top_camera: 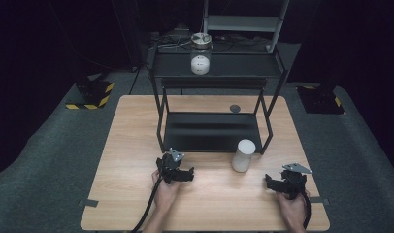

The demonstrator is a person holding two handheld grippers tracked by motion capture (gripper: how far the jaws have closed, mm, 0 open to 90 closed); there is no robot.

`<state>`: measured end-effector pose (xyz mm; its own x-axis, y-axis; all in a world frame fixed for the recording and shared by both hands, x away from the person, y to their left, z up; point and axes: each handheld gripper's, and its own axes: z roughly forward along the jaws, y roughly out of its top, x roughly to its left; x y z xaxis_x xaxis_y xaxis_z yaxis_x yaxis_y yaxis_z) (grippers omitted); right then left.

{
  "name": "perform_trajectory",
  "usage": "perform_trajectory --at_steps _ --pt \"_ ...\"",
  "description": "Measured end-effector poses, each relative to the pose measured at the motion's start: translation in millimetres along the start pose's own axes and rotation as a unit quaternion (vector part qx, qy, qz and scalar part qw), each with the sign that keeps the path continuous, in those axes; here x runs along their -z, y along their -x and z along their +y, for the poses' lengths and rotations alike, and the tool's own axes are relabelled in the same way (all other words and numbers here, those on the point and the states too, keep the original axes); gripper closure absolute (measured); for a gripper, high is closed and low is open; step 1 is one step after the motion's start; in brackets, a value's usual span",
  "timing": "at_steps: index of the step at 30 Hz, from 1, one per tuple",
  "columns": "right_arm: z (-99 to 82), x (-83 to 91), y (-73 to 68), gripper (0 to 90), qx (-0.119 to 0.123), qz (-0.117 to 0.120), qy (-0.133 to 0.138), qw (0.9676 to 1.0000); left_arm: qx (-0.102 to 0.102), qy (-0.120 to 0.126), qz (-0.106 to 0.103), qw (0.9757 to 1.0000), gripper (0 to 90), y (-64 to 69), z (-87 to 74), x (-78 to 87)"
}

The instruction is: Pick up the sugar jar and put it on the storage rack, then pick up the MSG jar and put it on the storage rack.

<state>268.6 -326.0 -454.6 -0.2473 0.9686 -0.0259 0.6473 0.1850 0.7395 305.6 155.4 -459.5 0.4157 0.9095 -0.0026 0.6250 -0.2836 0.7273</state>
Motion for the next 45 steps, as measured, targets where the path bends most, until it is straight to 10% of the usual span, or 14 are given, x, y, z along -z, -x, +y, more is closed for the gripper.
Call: perform_trajectory --at_steps 21,45 --pt "-0.4 1.0 0.5 3.5 -0.001 0.004 -0.002 1.0000 0.001 0.000 0.001 1.0000 2.0 0.8 -0.3 0.5" --pt "2.1 8.6 -12.8 3.4 0.053 0.081 0.008 0.9953 0.001 0.000 0.000 1.0000 2.0 0.5 -0.4 0.5"
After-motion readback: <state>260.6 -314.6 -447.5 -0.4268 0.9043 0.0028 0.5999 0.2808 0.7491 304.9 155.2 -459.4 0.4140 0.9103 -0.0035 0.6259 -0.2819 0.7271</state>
